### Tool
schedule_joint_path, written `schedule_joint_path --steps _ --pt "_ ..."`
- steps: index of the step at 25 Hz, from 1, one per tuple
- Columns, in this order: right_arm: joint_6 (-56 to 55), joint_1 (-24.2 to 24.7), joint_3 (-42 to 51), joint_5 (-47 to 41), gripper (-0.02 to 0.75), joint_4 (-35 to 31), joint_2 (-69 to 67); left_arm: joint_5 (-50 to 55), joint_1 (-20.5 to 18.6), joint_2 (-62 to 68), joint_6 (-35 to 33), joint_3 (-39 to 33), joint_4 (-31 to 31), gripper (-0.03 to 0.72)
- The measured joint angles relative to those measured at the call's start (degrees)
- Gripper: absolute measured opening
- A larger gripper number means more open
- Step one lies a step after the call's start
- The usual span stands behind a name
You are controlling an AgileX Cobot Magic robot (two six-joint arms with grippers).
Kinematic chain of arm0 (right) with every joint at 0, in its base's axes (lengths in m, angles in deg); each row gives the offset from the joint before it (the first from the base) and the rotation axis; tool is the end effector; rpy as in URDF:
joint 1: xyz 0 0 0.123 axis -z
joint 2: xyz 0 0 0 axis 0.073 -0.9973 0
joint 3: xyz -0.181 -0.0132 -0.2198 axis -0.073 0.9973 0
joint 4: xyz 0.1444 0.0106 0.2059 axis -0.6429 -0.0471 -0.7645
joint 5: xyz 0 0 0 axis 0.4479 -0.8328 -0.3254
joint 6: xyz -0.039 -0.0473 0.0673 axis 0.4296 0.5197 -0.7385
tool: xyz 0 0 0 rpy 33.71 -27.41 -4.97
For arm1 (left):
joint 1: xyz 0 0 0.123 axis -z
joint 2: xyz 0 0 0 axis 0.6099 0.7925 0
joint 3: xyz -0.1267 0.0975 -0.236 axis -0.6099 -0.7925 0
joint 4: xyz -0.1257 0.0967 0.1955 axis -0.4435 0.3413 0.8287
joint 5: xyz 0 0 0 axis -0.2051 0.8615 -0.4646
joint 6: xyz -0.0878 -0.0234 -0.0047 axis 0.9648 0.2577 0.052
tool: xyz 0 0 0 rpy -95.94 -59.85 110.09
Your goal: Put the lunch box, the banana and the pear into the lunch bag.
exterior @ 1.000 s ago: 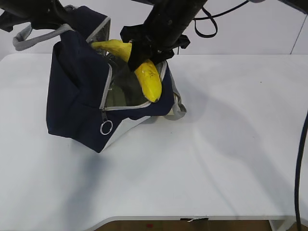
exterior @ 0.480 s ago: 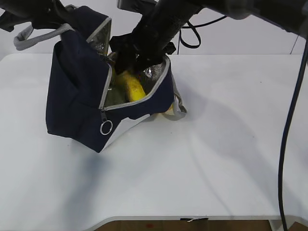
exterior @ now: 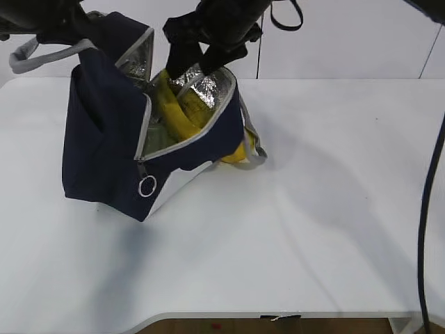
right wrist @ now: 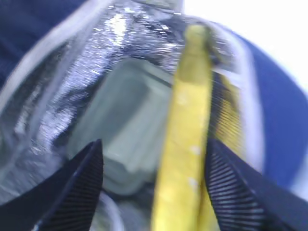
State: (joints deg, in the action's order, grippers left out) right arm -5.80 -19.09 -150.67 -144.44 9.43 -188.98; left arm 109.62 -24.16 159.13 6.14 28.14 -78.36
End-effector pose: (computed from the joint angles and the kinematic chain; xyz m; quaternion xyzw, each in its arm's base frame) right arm 0.4487 0.2262 0.3116 -0.2757 0.9048 0.2057 0.2510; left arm 0.3677 -0.1090 0.3329 -0.0209 0.9076 -0.2228 0.3551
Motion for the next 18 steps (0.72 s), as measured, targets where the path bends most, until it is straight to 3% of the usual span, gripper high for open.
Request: schedule_joint_path --steps 9,18 --pt "-2.9 4.8 0.0 -1.8 0.525 9.2 6.0 2.2 0.0 0.0 -0.1 0.1 14.3 -0.004" --pt "-2.3 7.3 8.0 -2.0 0.525 11.1 7.8 6.4 0.0 1.6 -0.2 0.3 24.1 -0.004"
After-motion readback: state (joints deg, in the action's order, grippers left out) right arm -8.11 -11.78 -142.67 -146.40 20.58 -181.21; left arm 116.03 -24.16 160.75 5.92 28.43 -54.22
